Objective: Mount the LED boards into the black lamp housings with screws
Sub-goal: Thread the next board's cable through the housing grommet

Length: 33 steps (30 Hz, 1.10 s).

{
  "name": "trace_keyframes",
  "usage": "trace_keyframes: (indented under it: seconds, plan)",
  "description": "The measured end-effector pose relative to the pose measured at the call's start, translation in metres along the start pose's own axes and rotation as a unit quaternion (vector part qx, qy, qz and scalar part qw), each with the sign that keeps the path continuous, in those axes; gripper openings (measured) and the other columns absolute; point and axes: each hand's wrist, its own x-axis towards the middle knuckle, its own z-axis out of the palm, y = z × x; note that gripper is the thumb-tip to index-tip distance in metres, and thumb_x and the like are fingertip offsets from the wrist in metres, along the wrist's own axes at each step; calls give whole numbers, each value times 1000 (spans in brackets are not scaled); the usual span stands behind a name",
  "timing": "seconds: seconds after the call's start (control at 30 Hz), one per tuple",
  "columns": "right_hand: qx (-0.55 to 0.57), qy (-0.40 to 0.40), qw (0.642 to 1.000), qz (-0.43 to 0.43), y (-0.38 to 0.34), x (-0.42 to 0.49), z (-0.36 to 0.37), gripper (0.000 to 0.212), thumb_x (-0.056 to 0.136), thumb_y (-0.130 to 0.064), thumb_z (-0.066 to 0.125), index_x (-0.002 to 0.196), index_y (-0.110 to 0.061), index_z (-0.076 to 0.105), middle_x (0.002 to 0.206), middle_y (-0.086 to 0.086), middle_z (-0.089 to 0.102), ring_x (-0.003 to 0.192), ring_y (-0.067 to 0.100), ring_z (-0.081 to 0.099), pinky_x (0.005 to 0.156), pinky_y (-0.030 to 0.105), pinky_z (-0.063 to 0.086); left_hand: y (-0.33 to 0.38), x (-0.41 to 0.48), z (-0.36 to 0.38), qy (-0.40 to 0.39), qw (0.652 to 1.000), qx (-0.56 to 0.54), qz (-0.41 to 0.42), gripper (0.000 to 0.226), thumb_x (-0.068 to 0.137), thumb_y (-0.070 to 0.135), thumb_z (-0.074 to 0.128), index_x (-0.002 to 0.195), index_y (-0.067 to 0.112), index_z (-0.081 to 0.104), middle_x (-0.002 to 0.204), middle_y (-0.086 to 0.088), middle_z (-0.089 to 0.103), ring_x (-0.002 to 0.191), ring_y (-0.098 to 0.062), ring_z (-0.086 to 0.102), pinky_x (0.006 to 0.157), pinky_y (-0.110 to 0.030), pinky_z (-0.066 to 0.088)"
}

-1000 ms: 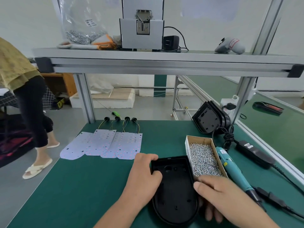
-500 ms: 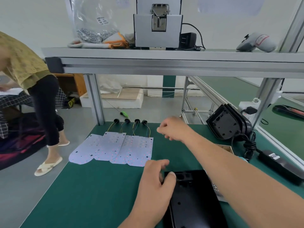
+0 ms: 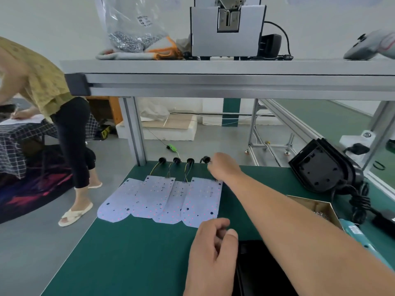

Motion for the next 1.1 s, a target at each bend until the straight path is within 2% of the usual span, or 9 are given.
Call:
trace_keyframes:
  seconds: [0.13,0.23,0.37,0.57,0.63,0.7,0.8,1.0,1.1]
  plan:
    - [293,58,950,94,20,-16,-28,16,108,-11,41,107,-2,54,83,17,70,71,29,77,58,34,53,4,-3,-1,-16,999,-31,-9,11,98,33,67,106,32,75,69,13,57,62,-1,50,66,-12,44]
    - [380,120,914,76,37,-44,-48,14,108,-10,35,107,-9,49,96,15,69,58,15,69,51,28,50,8,-5,-2,-23,999,-42,-7,21,89,47,59,102,39,73,73,13,57,67,0,52,69,-12,46]
    - [394,181,901,-19,57,-88,-82,23,110,-7,39,95,-22,46,88,10,66,63,18,49,60,32,42,10,-6,-1,0,999,-52,-3,26,93,45,58,112,32,72,92,6,69,85,-8,62,79,-13,47]
    - [349,223,887,-206,65,-163,-135,12,111,-16,47,105,-22,55,76,-12,54,71,12,46,67,26,43,8,-4,-3,24,998,-57,-23,18,106,27,59,120,35,66,94,7,62,81,-11,54,84,-37,49]
    - [346,249,870,-246,63,-186,-146,10,111,-26,48,105,-23,55,78,-9,51,73,16,44,67,30,42,11,0,-4,43,998,-38,-10,23,105,26,62,126,35,62,112,11,66,90,-5,59,90,-23,51]
    - [345,283,852,-275,59,-204,-156,10,110,-29,49,104,-27,57,79,-6,51,73,18,46,68,32,42,12,6,-6,60,998,-11,3,30,104,20,64,132,32,59,122,10,64,89,3,58,81,-6,44]
    - [344,332,826,-299,53,-228,-171,14,109,-26,53,103,-36,60,81,-6,56,74,16,49,71,27,43,13,12,-9,60,998,13,-2,41,103,21,67,142,27,55,124,10,64,83,3,59,74,-3,43]
    - [386,227,787,-425,41,-270,-201,8,108,-26,60,110,-25,67,76,6,55,66,17,48,65,24,41,16,13,-12,-10,999,34,11,43,104,30,64,144,40,53,99,12,72,79,-3,63,74,-9,48]
    - [413,137,776,-456,30,-284,-199,8,106,-26,63,109,-23,70,74,10,56,63,10,50,62,17,42,29,16,-16,-47,986,-141,-72,33,113,34,40,139,27,59,107,-2,81,63,-14,60,52,-21,43]
